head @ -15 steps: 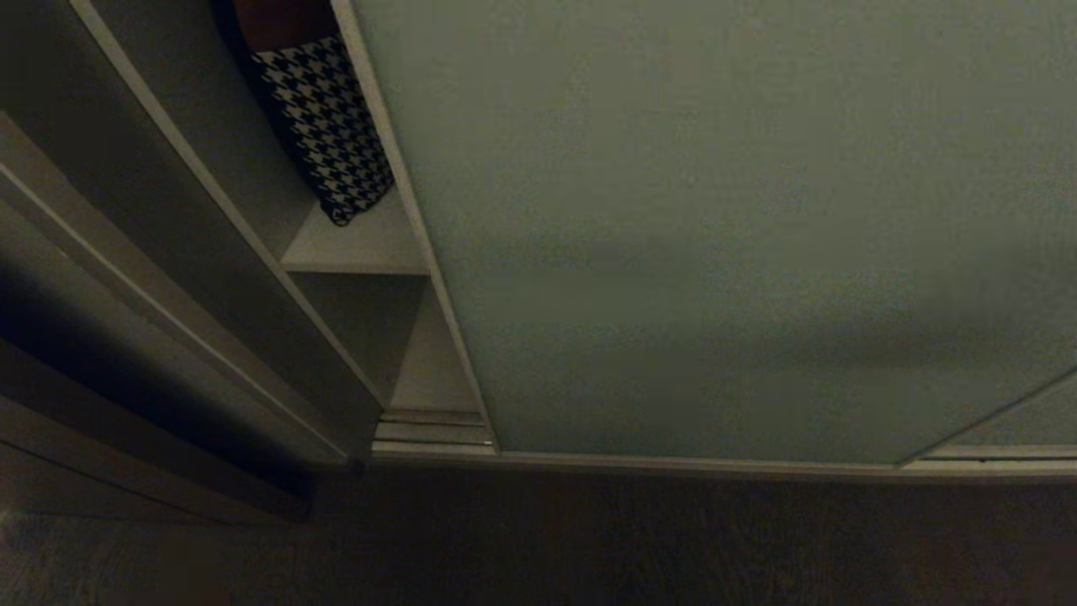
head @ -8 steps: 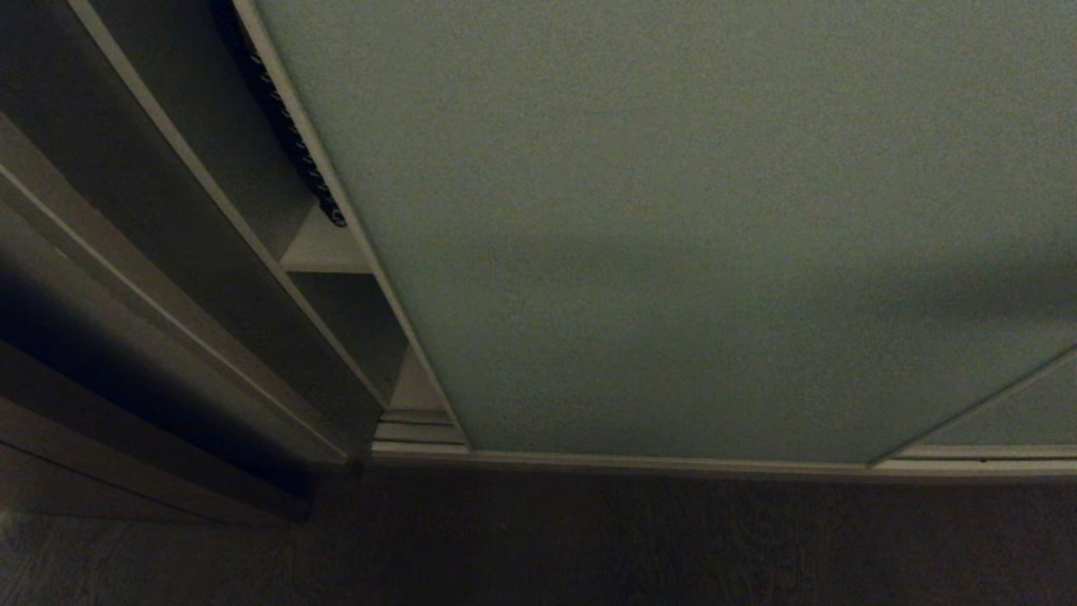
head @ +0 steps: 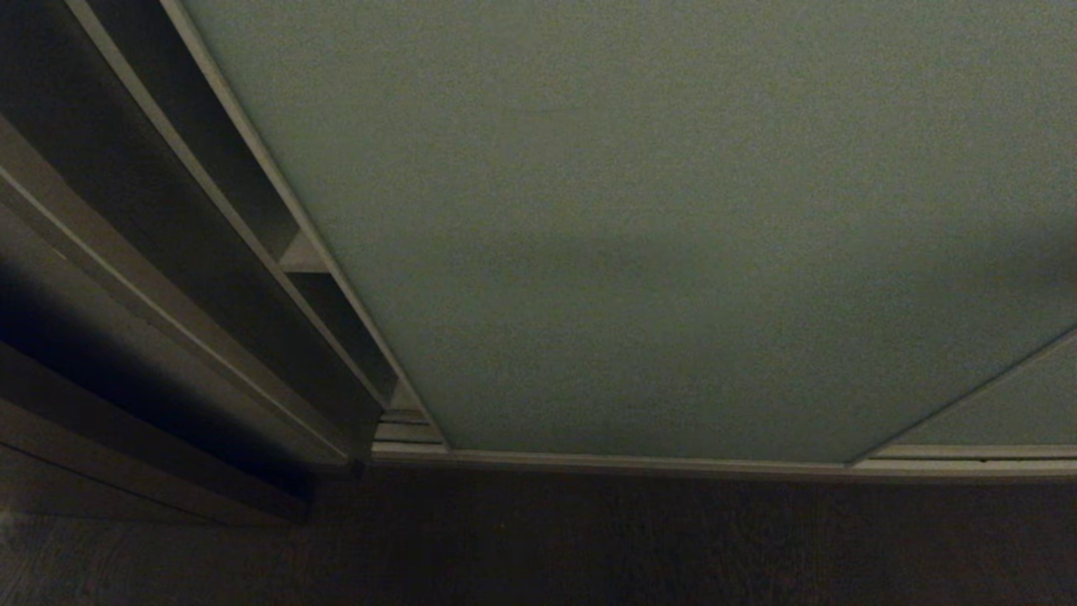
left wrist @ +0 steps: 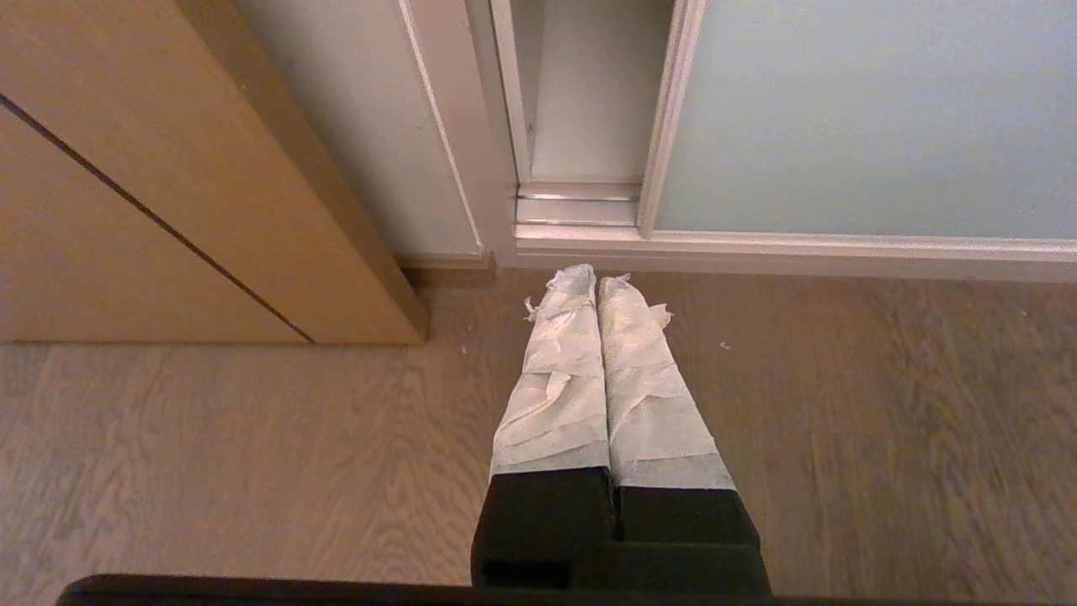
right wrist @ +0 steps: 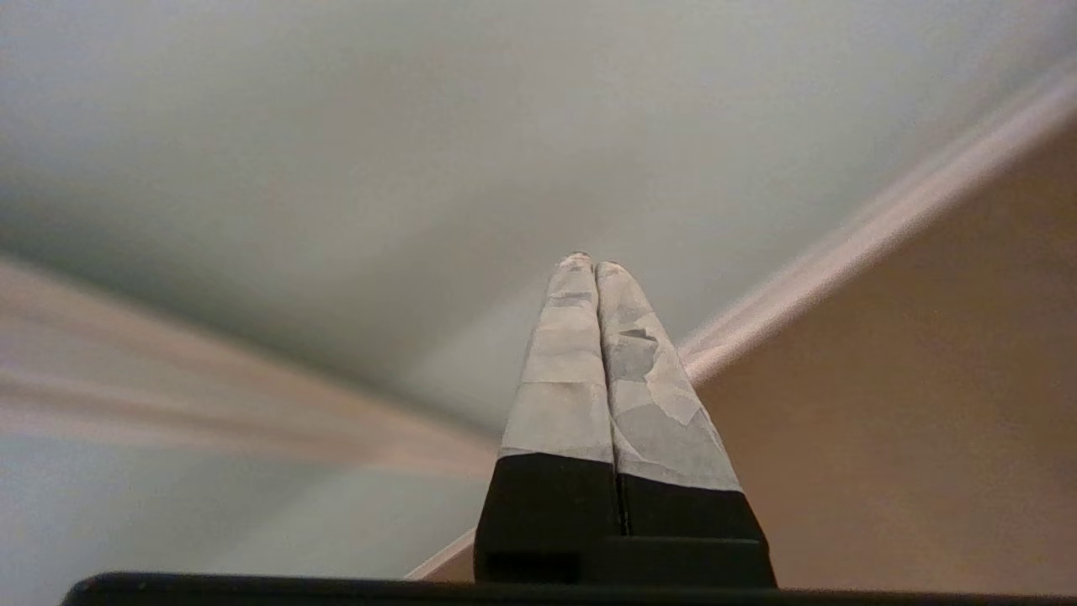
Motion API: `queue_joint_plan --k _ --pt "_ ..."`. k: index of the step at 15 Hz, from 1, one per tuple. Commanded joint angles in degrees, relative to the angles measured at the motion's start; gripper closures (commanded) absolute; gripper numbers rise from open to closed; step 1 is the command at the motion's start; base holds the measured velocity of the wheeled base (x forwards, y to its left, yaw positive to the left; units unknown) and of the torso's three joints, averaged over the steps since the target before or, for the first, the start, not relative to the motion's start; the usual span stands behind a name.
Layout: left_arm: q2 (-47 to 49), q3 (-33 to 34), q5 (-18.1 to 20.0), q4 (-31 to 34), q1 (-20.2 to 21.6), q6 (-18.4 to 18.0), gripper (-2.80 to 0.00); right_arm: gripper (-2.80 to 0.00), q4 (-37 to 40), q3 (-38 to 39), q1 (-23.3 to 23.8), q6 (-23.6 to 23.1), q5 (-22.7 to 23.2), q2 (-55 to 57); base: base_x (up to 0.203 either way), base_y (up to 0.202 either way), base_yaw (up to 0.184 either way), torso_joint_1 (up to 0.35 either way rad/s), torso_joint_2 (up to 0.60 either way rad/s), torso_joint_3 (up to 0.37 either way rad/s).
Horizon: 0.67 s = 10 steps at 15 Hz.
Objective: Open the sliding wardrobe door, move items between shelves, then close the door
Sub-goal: Close the door
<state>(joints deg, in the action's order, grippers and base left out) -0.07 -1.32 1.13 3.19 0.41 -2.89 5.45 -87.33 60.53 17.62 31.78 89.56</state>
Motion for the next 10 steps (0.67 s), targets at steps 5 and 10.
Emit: queue_joint_plan --k 5,10 --pt "0.0 0.0 0.0 0.1 0.0 0.0 0.0 0.0 2.7 -3.7 -6.6 3.9 9.7 2.9 0.0 0.0 0.0 0.0 0.0 0.0" --pt "0.0 0.0 0.0 0.1 0.0 0.0 0.0 0.0 2.2 -4.6 -8.7 4.4 9.7 4.7 0.0 0.0 0.0 0.0 0.0 0.0"
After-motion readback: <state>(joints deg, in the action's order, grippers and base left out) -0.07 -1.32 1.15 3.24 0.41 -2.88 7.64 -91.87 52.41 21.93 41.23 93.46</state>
